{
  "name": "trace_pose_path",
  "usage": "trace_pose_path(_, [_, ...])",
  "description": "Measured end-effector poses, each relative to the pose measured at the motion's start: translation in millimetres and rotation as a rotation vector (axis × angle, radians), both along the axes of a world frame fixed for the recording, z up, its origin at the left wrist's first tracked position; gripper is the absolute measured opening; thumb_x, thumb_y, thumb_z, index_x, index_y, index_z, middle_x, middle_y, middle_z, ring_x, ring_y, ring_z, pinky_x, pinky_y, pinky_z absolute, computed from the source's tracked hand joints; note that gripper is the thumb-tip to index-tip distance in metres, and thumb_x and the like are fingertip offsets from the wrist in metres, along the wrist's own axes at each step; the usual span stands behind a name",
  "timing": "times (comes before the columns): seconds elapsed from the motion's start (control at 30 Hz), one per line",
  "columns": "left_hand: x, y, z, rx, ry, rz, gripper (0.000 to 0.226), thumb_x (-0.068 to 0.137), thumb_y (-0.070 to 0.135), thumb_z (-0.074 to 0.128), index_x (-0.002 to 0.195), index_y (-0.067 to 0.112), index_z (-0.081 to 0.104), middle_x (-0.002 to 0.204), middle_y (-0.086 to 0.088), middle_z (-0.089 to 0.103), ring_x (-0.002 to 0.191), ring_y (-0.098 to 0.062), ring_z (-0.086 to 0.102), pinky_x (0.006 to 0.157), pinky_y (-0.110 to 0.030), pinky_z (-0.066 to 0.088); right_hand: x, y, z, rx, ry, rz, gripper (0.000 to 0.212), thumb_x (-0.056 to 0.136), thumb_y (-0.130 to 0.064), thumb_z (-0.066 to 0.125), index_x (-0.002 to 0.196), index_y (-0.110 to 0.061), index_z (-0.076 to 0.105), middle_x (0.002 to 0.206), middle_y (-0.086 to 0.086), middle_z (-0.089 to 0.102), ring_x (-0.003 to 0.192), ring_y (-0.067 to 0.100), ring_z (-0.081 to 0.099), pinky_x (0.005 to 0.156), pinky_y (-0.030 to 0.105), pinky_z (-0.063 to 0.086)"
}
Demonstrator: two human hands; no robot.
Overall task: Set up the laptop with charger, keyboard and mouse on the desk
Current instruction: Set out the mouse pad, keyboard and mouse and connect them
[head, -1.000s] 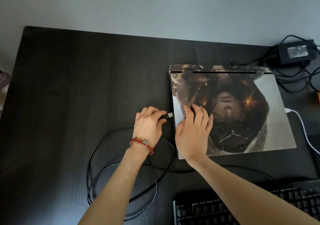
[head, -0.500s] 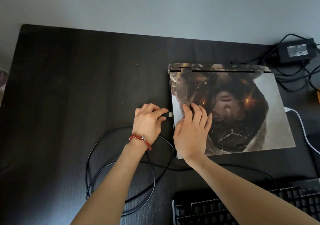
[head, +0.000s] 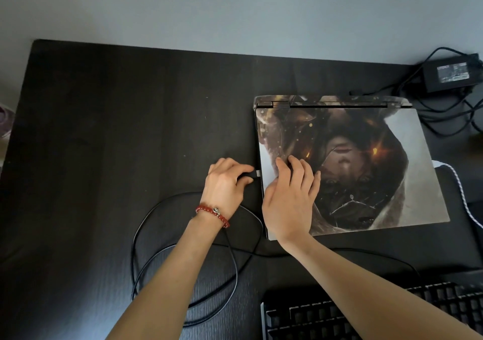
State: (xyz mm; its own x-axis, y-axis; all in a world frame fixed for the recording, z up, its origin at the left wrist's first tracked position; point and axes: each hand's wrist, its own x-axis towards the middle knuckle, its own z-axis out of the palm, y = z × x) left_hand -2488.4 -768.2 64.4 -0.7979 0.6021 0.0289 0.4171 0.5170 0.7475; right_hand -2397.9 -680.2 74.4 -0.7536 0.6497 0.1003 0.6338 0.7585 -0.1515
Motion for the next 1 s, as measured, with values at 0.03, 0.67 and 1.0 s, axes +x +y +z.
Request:
trace_pose_path(0.03, [-2.5,0.3,0.1,-0.005,0.010,-0.012,0.018,0.072,0.000,0.070,0.090,0.005,0.071,0.081,-0.014,0.066,0.082,-0.031,0.061,0.082,-0.032,0.040,-0.2,-0.1,-0.3,-0.002,0.005,0.000,0.042,0.085,-0.019,0.033,0.123,-0.013,0.049,0.129,0.013,0.052,0.127,0.034,0.042,0.110,0.057,0.025])
trace_pose_path(0.67, [12.7,8.7,-3.1,-0.051,0.042,0.062,0.036,0.079,0.009,0.063,0.113,0.019,0.058,0.100,0.000,0.069,0.100,-0.019,0.058,0.090,-0.021,0.024,22.3,26.7,2.5,0.012,-0.175,0.253,0.049,0.091,-0.030,0.029,0.137,-0.017,0.039,0.140,0.010,0.048,0.130,0.029,0.043,0.107,0.054,0.031])
trace_pose_path(1.0, [57.7,-35.7,59.9,-0.462,-0.001,0.082,0.048,0.088,0.032,0.050,0.134,0.023,0.039,0.145,-0.001,0.035,0.135,-0.022,0.025,0.111,-0.044,0.022,94.7,45.2,49.1,-0.376,-0.286,0.422,0.039,0.095,-0.022,0.034,0.133,-0.020,0.043,0.147,0.000,0.036,0.138,0.017,0.026,0.116,0.037,0.022])
